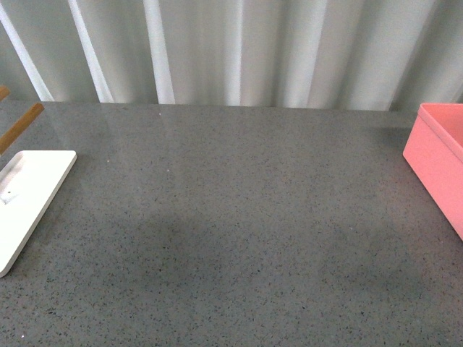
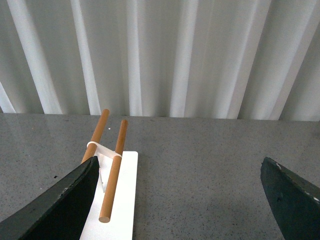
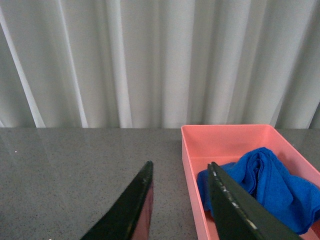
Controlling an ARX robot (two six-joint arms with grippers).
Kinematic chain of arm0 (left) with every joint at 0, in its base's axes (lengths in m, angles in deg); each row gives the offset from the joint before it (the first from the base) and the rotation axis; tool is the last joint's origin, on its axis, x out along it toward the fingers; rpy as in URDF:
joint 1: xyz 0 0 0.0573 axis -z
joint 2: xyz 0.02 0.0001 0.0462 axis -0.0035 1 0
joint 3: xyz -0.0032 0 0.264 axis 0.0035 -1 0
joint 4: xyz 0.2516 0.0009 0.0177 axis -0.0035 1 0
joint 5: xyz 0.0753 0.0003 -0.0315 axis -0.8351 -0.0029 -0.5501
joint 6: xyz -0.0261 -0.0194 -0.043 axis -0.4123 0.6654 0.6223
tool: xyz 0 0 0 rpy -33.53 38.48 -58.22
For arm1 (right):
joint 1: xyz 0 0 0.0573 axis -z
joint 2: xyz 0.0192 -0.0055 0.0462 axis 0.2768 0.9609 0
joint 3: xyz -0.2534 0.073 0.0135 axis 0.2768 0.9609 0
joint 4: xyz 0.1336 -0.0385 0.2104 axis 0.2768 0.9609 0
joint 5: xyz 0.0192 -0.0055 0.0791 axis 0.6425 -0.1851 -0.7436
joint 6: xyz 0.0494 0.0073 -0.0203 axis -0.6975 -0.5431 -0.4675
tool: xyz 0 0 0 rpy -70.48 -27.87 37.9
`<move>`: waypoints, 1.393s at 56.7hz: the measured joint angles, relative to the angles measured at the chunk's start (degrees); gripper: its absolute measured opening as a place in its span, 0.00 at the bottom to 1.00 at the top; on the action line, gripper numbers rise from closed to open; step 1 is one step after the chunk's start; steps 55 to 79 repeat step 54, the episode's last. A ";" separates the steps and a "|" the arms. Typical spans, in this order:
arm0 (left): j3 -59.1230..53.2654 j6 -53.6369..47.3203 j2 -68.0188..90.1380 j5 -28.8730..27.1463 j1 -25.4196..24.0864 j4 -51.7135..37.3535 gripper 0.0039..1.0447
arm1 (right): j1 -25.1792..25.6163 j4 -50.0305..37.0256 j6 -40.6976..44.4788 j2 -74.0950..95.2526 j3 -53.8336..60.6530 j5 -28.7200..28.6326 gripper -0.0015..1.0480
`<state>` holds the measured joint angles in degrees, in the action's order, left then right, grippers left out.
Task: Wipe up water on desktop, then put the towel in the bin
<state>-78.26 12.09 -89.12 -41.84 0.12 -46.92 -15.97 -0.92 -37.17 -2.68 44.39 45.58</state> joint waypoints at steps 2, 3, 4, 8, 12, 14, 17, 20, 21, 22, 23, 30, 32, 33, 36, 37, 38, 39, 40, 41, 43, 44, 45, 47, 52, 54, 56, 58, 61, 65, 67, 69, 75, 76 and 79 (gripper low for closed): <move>0.00 0.00 0.00 0.00 0.00 0.00 0.94 | 0.00 0.00 0.00 0.00 0.00 0.00 0.40; 0.00 0.00 0.00 0.00 0.00 0.00 0.94 | 0.00 0.00 0.00 0.00 0.00 0.00 0.44; 0.00 0.00 0.00 0.00 0.00 0.00 0.94 | 0.00 0.00 0.00 0.00 0.00 0.00 0.47; 0.00 0.00 0.00 0.00 0.00 0.00 0.94 | 0.00 0.00 0.00 0.00 0.00 0.00 0.59; 0.00 0.00 0.00 0.00 0.00 0.00 0.94 | 0.00 0.00 0.00 0.00 0.00 0.00 0.73; 0.00 0.00 0.00 0.00 0.00 0.00 0.94 | 0.00 0.00 0.00 0.00 0.00 0.00 0.78; 0.00 0.00 0.00 0.00 0.00 0.00 0.94 | 0.00 0.00 0.00 0.00 0.00 0.00 0.86; 0.00 0.00 0.00 0.00 0.00 0.00 0.94 | 0.00 0.00 -0.02 0.00 0.00 0.00 0.94; 0.00 0.00 0.00 0.00 0.00 0.00 0.94 | 0.00 0.00 -0.09 0.00 0.00 0.00 0.95; 0.00 0.00 0.00 0.00 0.00 0.00 0.94 | 0.00 0.00 -0.07 0.00 0.00 0.00 0.95; 0.00 0.00 0.00 0.00 0.00 0.00 0.94 | 0.00 0.00 -0.07 0.00 0.00 0.00 0.94; 0.00 0.00 0.00 0.00 0.00 0.00 0.94 | 0.00 0.00 -0.04 0.00 0.00 0.00 0.93; 0.00 0.00 0.00 0.00 0.00 0.00 0.94 | 0.00 0.00 -0.04 0.00 0.00 0.00 0.93; 0.00 0.00 0.00 0.00 0.00 0.00 0.94 | 0.00 0.00 -0.04 0.00 0.00 0.00 0.93; -0.02 0.00 0.00 0.00 0.00 0.00 0.94 | 0.00 0.00 -0.07 0.00 0.00 0.00 0.93; 0.00 0.00 0.00 0.00 0.00 0.00 0.94 | 0.00 0.00 -0.04 0.00 0.00 0.00 0.93; 0.00 0.00 0.00 0.00 0.00 0.00 0.94 | 0.00 0.00 -0.04 0.00 0.00 0.00 0.93; 0.00 0.00 0.00 0.00 0.00 0.00 0.94 | 0.00 0.00 -0.04 0.00 0.00 0.00 0.93; 0.00 0.00 0.00 0.00 0.00 0.00 0.94 | 0.00 0.00 -0.04 0.00 0.00 0.00 0.93; 0.00 0.00 0.00 0.00 0.00 0.00 0.94 | 0.00 0.00 -0.04 0.00 0.00 0.00 0.93; 0.00 0.00 0.00 0.00 0.00 0.00 0.94 | 0.00 0.00 -0.07 0.00 0.00 0.00 0.93; 0.00 0.00 0.00 0.00 0.00 0.00 0.94 | 0.00 0.00 -0.04 0.00 0.00 0.00 0.93; 0.00 0.00 0.00 0.00 0.00 0.00 0.94 | 0.00 0.00 -0.04 0.00 0.00 0.00 0.93; 0.00 0.00 0.00 0.00 0.00 0.00 0.94 | 0.00 0.00 -0.04 0.00 0.00 0.00 0.93; 0.00 0.00 0.00 0.00 0.00 0.00 0.94 | 0.00 0.00 -0.04 0.00 0.00 0.00 0.93; 0.00 0.00 0.00 0.00 0.00 0.00 0.94 | 0.00 0.00 -0.04 0.00 0.00 0.00 0.93; 0.00 0.00 0.00 0.00 0.00 0.00 0.94 | 0.00 0.00 -0.04 0.00 0.00 0.00 0.93; 0.00 0.00 0.00 0.00 0.00 0.00 0.94 | 0.00 0.00 -0.04 0.00 0.00 0.00 0.93; 0.00 0.00 0.00 0.00 0.00 0.00 0.94 | 0.00 0.00 -0.04 0.00 0.00 0.00 0.93; 0.00 0.00 0.00 0.00 0.00 0.00 0.94 | 0.00 0.00 -0.04 0.00 0.00 0.00 0.93; 0.00 0.00 0.00 0.00 0.00 0.00 0.94 | 0.00 0.00 -0.04 0.00 0.00 0.00 0.93; 0.00 0.00 0.00 0.00 0.00 0.00 0.94 | 0.00 0.00 -0.04 0.00 0.00 0.00 0.93; 0.00 0.00 0.00 0.00 0.00 0.00 0.94 | 0.00 0.00 -0.04 0.00 0.00 0.00 0.93; 0.00 0.00 0.00 0.00 0.00 0.00 0.94 | 0.00 0.00 -0.04 0.00 0.00 0.00 0.93; 0.00 0.00 0.00 0.00 0.00 0.00 0.94 | 0.00 0.00 -0.04 0.00 0.00 0.00 0.93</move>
